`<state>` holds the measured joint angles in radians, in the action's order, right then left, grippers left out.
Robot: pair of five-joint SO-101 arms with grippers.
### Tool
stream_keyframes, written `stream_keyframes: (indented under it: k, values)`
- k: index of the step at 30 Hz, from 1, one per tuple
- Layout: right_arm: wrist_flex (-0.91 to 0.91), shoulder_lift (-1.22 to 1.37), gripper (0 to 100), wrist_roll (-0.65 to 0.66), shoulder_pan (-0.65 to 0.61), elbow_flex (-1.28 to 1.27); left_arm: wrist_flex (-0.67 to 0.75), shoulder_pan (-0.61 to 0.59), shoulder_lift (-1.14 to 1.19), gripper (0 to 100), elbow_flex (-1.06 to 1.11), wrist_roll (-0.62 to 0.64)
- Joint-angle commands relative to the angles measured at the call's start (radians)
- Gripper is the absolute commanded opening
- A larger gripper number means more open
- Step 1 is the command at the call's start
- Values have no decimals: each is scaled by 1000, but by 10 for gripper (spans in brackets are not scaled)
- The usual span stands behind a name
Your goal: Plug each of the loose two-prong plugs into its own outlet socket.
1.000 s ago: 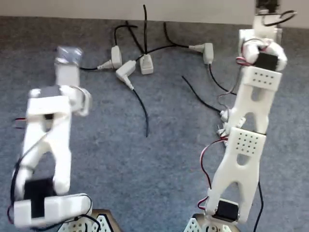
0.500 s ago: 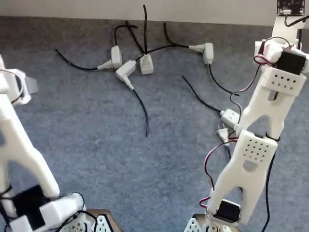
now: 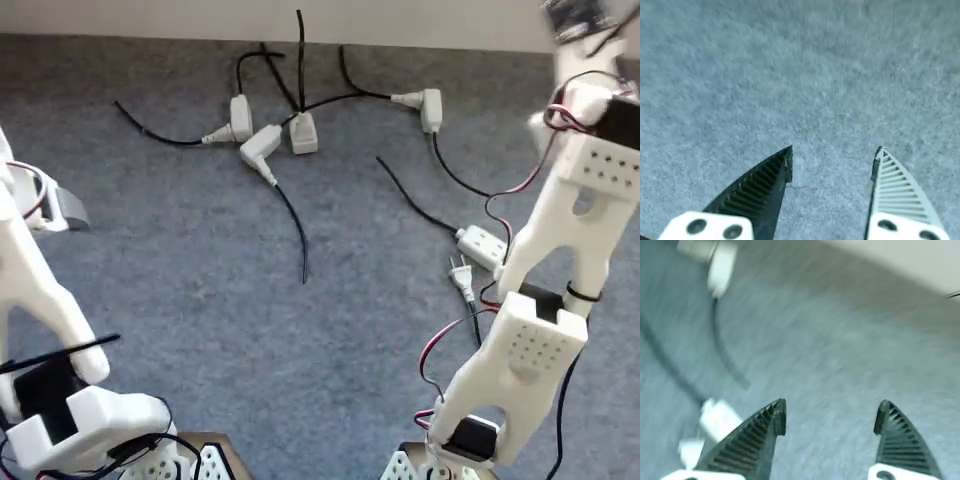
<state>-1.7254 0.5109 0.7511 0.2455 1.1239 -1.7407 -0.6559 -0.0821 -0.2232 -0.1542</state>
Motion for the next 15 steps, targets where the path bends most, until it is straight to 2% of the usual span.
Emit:
stream_keyframes:
  k: [1, 3, 7, 11, 15]
  values:
    - [-35, -99, 274, 224, -82, -341, -6, 7, -4, 262, 70, 6]
    - [-33, -97, 274, 285, -120, -440, -5, 4, -4, 262, 110, 6]
    - [-30, -48, 274, 298, -165, -495, -5, 5, -4, 262, 163, 6]
    - [42, 36, 274, 313, -150, -495, -5, 7, -4, 261, 189, 6]
    - [58, 116, 260, 420, -107, -495, -5, 7, -4, 261, 199, 6]
